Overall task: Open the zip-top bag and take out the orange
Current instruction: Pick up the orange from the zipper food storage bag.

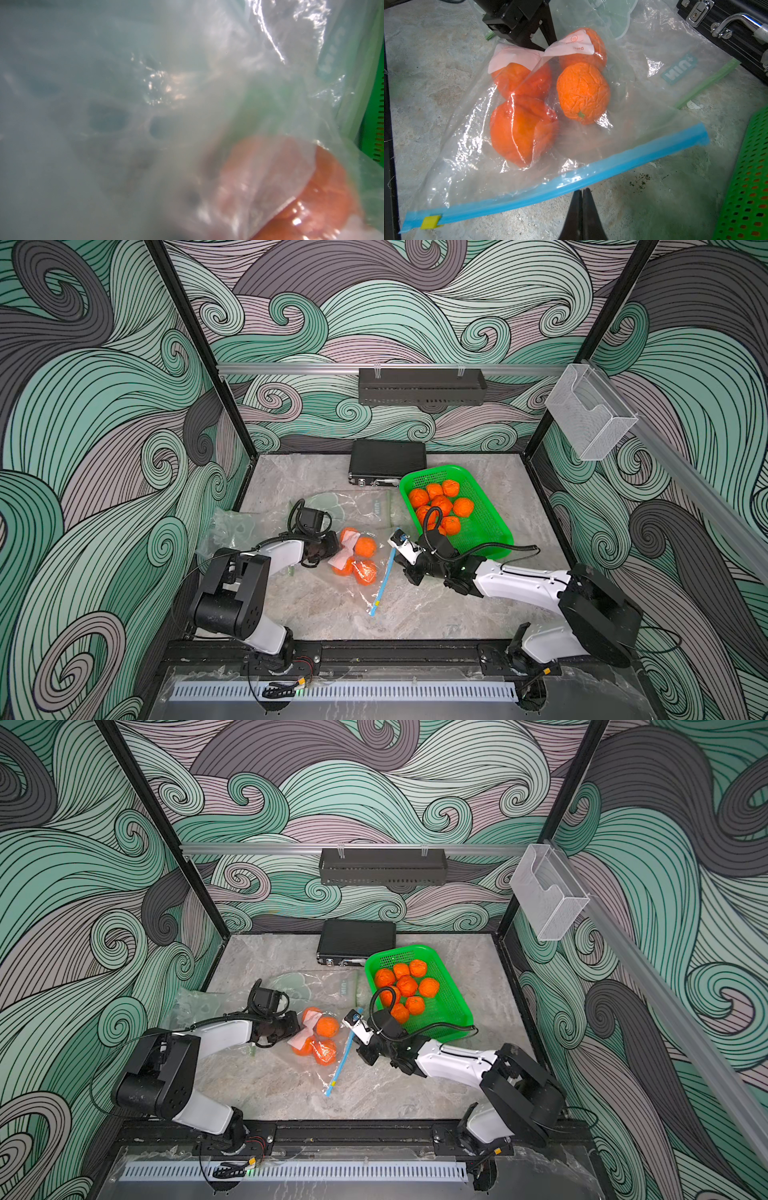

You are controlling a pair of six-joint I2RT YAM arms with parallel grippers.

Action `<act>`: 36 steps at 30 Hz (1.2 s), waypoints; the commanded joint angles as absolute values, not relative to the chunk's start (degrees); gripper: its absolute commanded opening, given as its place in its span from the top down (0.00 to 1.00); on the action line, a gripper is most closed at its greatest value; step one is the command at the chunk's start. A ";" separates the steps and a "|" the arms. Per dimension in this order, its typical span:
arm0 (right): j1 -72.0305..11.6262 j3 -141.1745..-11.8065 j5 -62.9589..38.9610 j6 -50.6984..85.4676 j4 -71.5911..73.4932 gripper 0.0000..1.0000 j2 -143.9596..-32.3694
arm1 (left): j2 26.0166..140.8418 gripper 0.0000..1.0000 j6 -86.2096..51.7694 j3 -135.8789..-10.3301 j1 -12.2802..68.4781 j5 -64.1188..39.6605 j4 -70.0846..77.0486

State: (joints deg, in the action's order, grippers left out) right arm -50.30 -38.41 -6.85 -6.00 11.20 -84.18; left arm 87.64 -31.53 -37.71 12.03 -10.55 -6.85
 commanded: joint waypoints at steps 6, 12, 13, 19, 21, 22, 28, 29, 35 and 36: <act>-51.06 -42.00 -9.73 -5.95 11.16 0.96 -87.50 | 89.22 1.00 -30.95 -37.74 12.04 -9.64 -11.17; -51.20 -44.25 -14.62 -6.33 10.71 0.92 -90.85 | 89.36 1.00 -30.95 -37.87 12.04 -9.76 -11.21; -51.24 -44.38 -15.71 -6.39 11.16 0.90 -91.64 | 89.35 1.00 -30.94 -37.86 12.03 -9.75 -11.19; -52.76 -45.72 -21.24 -8.66 12.23 0.69 -96.29 | 89.36 1.00 -30.98 -37.88 12.03 -9.80 -11.23; -53.55 -45.90 -21.82 -9.87 12.44 0.61 -97.08 | 89.34 1.00 -30.90 -37.84 12.04 -9.84 -11.22; -53.93 -45.67 -22.50 -10.56 13.15 0.56 -97.26 | 89.22 1.00 -30.86 -37.87 12.04 -9.82 -11.17; -56.26 -44.91 -21.57 -14.13 15.59 0.24 -98.37 | 89.22 1.00 -30.85 -37.78 12.04 -10.00 -11.12; -56.53 -45.00 -20.57 -14.34 16.21 0.21 -98.56 | 89.37 1.00 -30.85 -37.83 12.00 -9.97 -11.09; -57.11 -48.05 -16.47 -12.92 18.45 0.09 -100.77 | 89.27 1.00 -30.88 -37.75 12.04 -10.01 -11.15; -57.07 -48.97 -16.84 -12.38 18.37 0.09 -101.46 | 89.27 1.00 -30.85 -37.77 12.04 -10.02 -11.10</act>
State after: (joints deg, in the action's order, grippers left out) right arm -56.95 -46.35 -18.20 -13.06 16.08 -99.96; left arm 87.66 -31.48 -37.71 12.03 -10.57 -6.85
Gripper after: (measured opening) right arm 0.905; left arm 0.047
